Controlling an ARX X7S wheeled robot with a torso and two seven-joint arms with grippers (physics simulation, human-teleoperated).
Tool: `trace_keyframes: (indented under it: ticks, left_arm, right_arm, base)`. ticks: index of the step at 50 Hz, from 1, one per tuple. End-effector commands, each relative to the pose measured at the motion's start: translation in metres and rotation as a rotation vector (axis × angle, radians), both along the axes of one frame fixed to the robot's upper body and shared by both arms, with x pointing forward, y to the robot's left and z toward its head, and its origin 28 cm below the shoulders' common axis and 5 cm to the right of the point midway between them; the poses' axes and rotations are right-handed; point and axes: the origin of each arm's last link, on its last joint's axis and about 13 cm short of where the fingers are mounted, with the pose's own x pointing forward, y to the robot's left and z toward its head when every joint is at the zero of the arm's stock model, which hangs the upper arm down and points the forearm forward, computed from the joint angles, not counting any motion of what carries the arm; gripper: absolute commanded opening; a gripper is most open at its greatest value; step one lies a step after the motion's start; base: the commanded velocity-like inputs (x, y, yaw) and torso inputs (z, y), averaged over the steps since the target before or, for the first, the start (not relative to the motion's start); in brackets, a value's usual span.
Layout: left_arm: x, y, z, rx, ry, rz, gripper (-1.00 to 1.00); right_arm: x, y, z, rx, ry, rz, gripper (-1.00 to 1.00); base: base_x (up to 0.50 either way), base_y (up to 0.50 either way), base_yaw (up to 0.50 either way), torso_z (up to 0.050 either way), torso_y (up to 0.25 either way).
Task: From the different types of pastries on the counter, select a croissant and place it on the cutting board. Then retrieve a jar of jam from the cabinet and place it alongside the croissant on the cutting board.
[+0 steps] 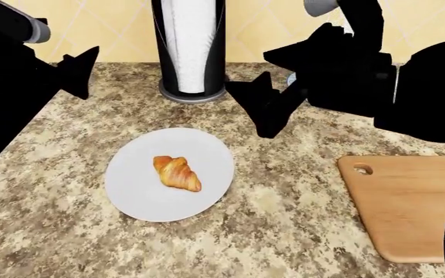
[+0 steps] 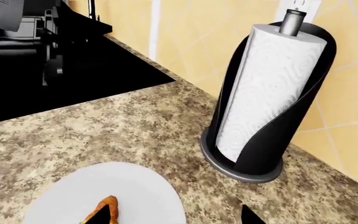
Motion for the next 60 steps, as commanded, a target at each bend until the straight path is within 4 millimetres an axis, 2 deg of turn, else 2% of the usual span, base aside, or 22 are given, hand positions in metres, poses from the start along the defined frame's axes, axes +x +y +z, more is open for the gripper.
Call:
trace_keyframes:
  ticks: [1,8,30,49,60]
  left_arm:
    - [-0.001,0.003,-0.006,-0.011,0.01,0.011,1.0]
    - [-0.001,0.008,-0.01,-0.023,0.014,0.024,1.0]
    - [0.002,0.01,-0.014,-0.025,0.019,0.032,1.0]
    - [0.001,0.01,-0.014,-0.025,0.018,0.032,1.0]
    - [0.002,0.012,-0.017,-0.038,0.02,0.037,1.0]
  right_arm:
    - [0.004,0.016,0.0,0.0,0.073,0.103,1.0]
    - [0.008,0.033,-0.005,0.017,0.153,0.195,1.0]
    - [0.014,0.05,-0.014,0.005,0.223,0.282,1.0]
    - [0.014,0.055,-0.016,-0.047,0.319,0.201,1.0]
    - [0.01,0.062,-0.015,-0.098,0.388,0.223,1.0]
  base:
    - [0.0,0.0,0.0,0.0,0.0]
    - [0.0,0.0,0.0,0.0,0.0]
    - [0.0,0.0,0.0,0.0,0.0]
    - [0.0,0.0,0.0,0.0,0.0]
    - [0.0,0.0,0.0,0.0,0.0]
